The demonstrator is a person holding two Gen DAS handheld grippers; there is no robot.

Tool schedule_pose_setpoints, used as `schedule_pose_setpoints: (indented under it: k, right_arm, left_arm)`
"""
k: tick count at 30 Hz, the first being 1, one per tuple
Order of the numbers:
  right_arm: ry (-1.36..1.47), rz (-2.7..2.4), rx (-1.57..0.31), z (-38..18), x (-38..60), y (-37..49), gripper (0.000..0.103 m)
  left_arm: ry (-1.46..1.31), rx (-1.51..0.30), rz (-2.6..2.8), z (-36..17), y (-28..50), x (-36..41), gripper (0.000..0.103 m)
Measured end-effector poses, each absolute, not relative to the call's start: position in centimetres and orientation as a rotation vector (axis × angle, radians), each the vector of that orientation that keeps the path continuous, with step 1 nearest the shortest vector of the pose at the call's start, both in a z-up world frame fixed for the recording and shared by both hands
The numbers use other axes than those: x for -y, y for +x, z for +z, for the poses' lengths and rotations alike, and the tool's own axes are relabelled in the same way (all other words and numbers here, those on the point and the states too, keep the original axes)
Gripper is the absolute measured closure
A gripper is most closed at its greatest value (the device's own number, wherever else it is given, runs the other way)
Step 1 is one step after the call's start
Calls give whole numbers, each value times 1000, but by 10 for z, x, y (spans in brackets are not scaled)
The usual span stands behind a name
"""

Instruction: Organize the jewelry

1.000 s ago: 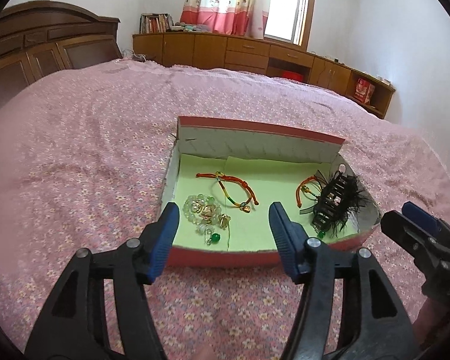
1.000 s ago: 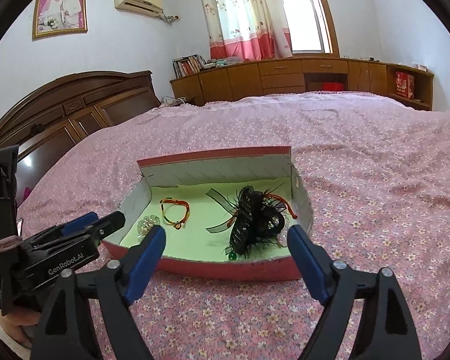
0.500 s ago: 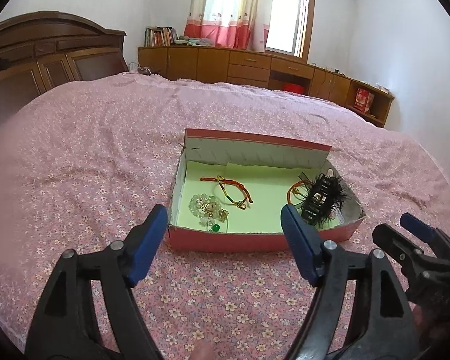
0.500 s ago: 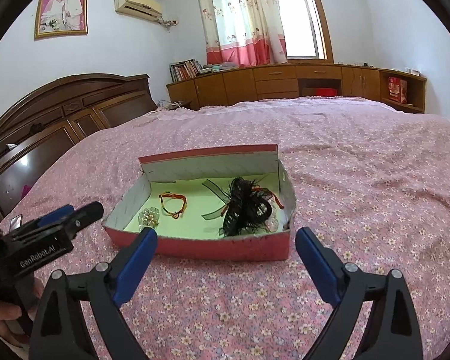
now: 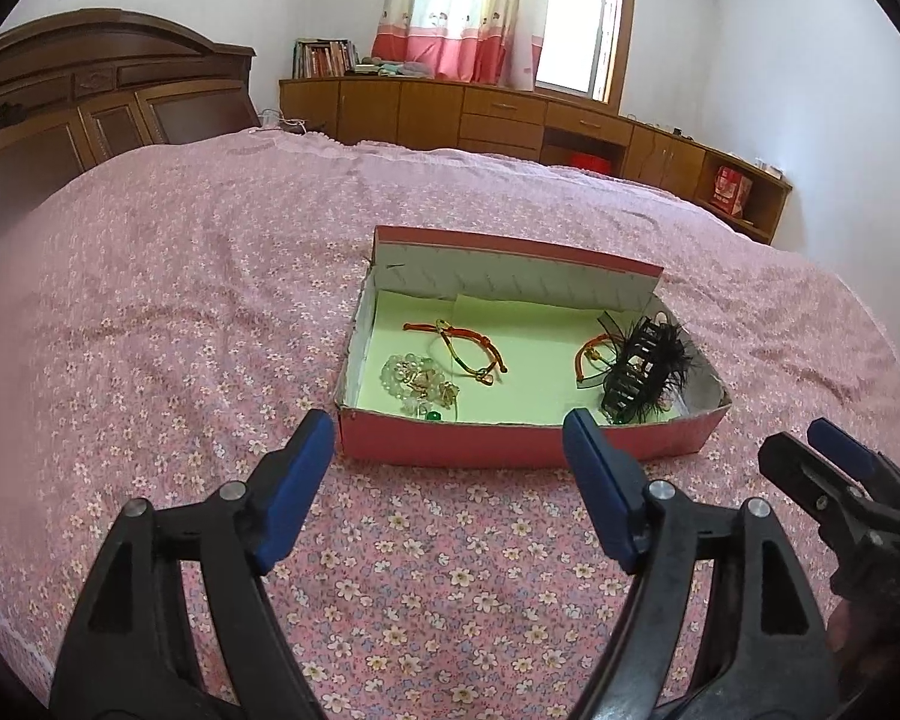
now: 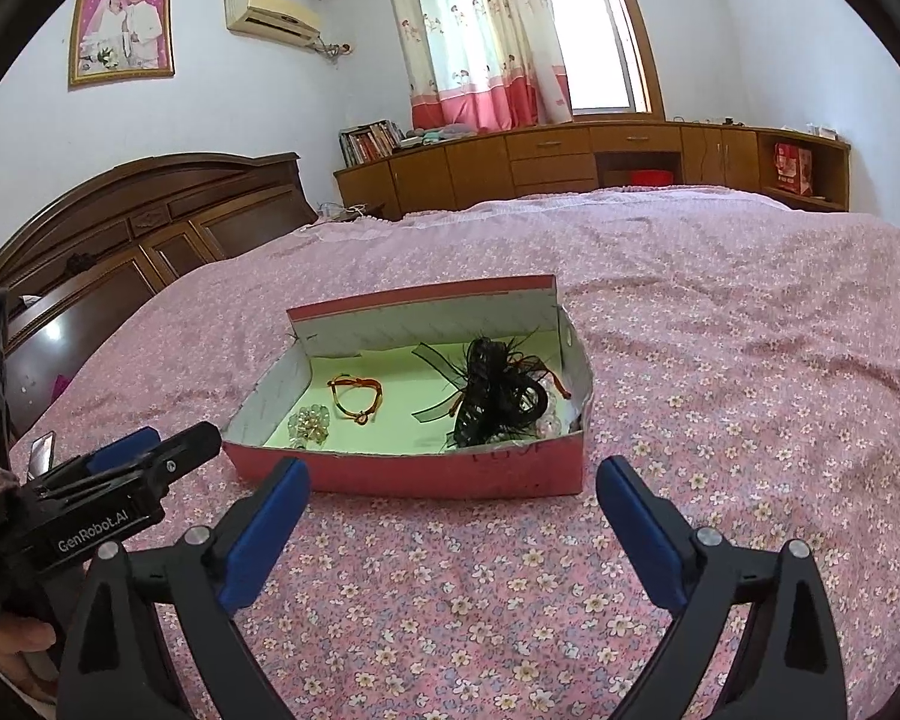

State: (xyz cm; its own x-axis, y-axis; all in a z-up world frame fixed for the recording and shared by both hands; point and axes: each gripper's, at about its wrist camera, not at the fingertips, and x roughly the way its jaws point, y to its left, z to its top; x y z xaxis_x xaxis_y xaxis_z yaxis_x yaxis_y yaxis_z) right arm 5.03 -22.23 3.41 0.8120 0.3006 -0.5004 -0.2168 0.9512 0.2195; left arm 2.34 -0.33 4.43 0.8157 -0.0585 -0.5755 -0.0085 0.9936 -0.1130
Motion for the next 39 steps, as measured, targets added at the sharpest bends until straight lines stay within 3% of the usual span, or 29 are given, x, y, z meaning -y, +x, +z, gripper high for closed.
schedule_pose_setpoints:
  k: [39]
  right_arm:
    - [159, 279, -567, 32, 221, 49, 5]
  left_arm:
    - [-110, -616, -23, 43, 24, 3, 32]
